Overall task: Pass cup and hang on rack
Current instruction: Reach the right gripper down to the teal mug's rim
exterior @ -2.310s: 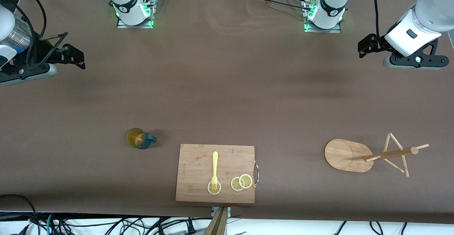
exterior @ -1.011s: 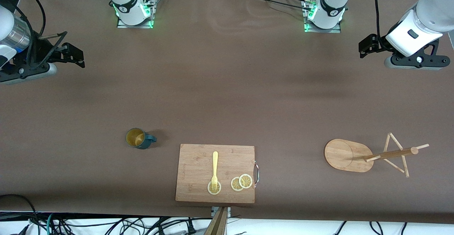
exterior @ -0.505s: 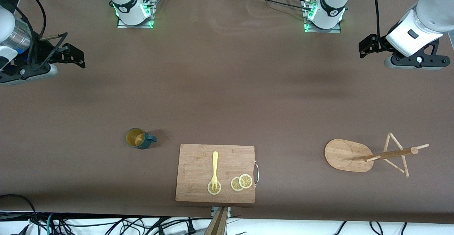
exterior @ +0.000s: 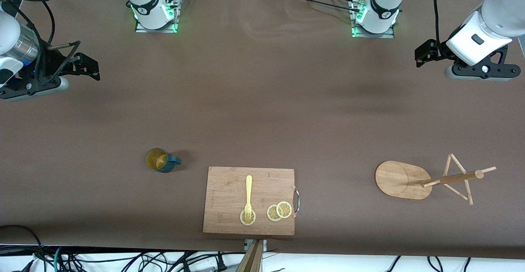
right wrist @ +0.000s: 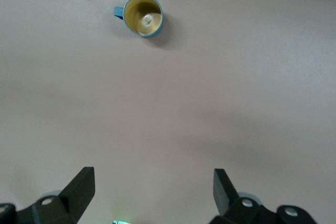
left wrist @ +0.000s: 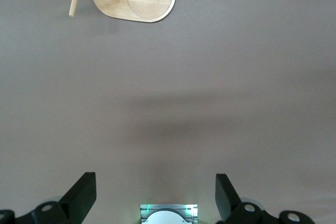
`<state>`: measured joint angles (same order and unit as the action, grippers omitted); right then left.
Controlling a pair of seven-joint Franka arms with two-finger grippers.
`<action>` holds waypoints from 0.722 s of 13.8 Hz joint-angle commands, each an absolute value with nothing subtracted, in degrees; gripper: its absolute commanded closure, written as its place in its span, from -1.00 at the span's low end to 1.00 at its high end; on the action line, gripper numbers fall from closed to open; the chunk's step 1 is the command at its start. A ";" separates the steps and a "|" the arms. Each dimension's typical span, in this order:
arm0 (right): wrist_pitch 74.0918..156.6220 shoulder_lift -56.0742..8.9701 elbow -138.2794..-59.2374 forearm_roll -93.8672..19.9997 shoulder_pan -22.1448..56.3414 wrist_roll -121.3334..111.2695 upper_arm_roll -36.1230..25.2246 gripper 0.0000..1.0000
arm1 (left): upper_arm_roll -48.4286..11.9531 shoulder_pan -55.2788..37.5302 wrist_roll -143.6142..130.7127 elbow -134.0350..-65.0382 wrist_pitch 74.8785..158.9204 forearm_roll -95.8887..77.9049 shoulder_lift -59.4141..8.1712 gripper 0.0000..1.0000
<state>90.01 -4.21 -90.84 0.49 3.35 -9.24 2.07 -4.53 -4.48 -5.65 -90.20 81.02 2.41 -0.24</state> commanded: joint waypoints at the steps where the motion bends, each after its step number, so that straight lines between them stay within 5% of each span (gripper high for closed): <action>1: 93.85 -8.16 -90.35 -0.35 2.72 -8.96 2.64 -1.00 | -4.75 -4.13 -4.92 -88.42 79.80 2.99 -0.97 -1.00; 10: 117.21 -28.10 -89.83 -0.97 2.99 -8.01 2.64 -1.00 | -4.75 -4.13 -4.92 -88.42 79.80 2.99 -0.97 -1.00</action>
